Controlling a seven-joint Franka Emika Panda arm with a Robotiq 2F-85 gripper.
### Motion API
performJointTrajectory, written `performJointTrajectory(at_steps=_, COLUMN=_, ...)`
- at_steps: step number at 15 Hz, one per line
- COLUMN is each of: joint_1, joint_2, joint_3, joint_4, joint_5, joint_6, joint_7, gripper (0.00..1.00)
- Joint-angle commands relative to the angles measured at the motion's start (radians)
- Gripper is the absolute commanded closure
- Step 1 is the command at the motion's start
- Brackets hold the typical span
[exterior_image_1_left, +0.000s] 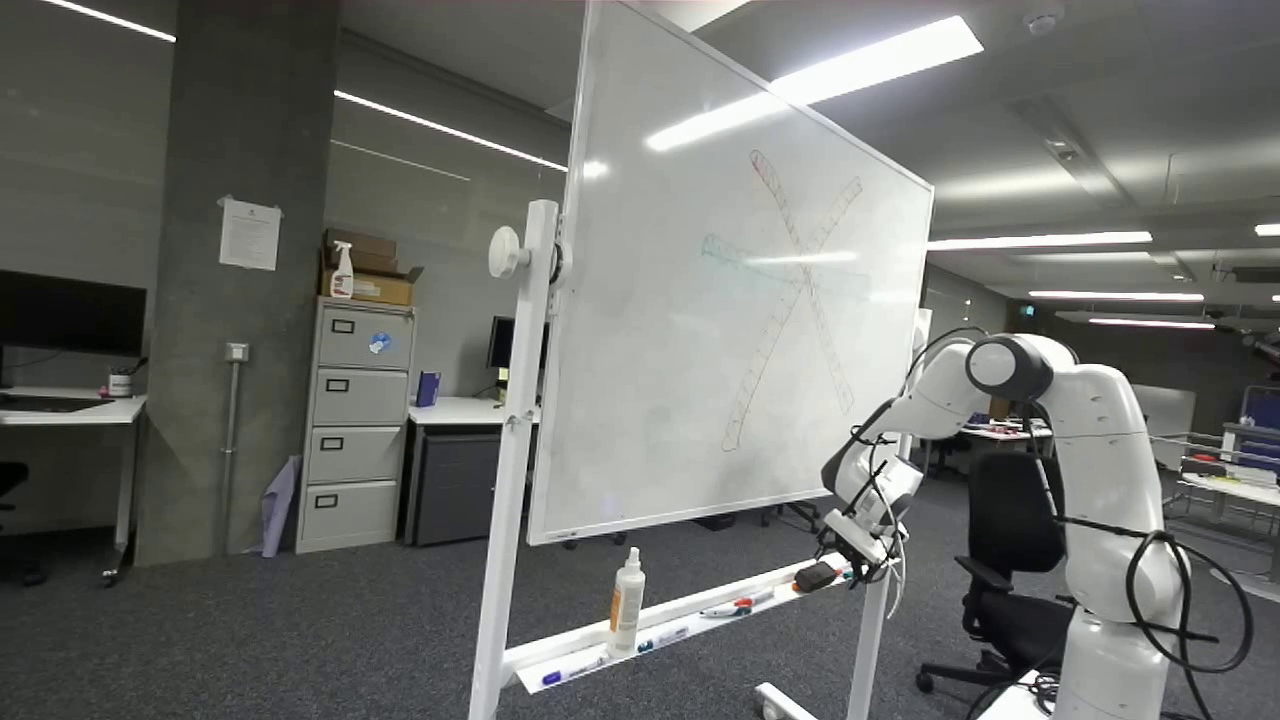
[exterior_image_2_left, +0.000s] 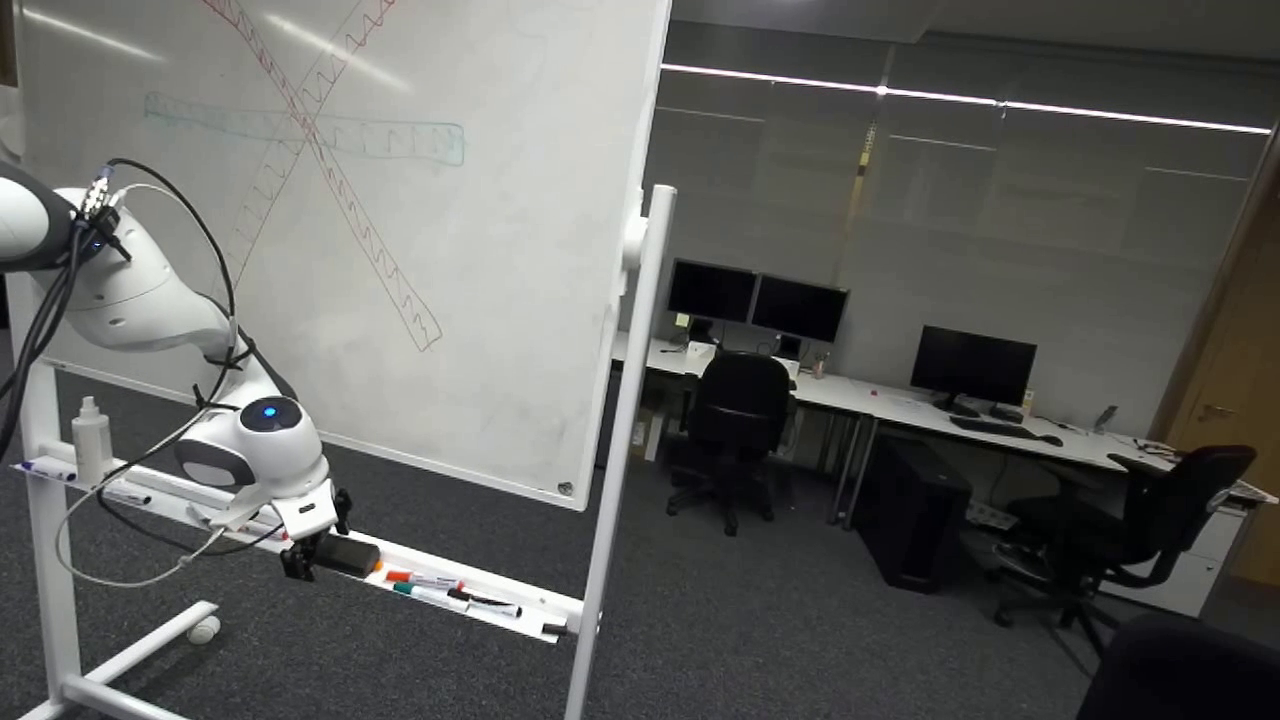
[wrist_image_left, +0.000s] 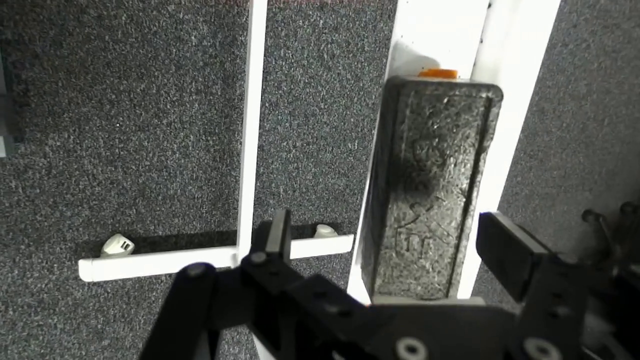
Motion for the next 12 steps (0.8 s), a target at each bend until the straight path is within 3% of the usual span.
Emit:
performJointTrajectory(at_steps=1, joint_1=-0.004, joint_2=0.024, joint_3=0.015, joint_4=0.037, joint_5=0.027, joint_6=0.019, joint_7=-0.021, gripper=0.00)
performJointTrajectory(at_steps=8, joint_1=-0.001, joint_2=0.038, joint_3=0.023, joint_4=0.057, joint_5=0.015, joint_6=0.016, joint_7=-0.010, gripper=0.02)
performJointTrajectory(at_steps=9, joint_1=-0.001, joint_2=0.036, joint_3=0.024, joint_4=0.059, joint_5=0.016, joint_6=0.017, joint_7=-0.009, gripper=0.27)
performJointTrajectory(at_steps=12, joint_1=-0.003, joint_2=0.037, joint_3=0.022, joint_4=0.063, joint_5=0.013, joint_6=0.014, joint_7=-0.008, gripper=0.35)
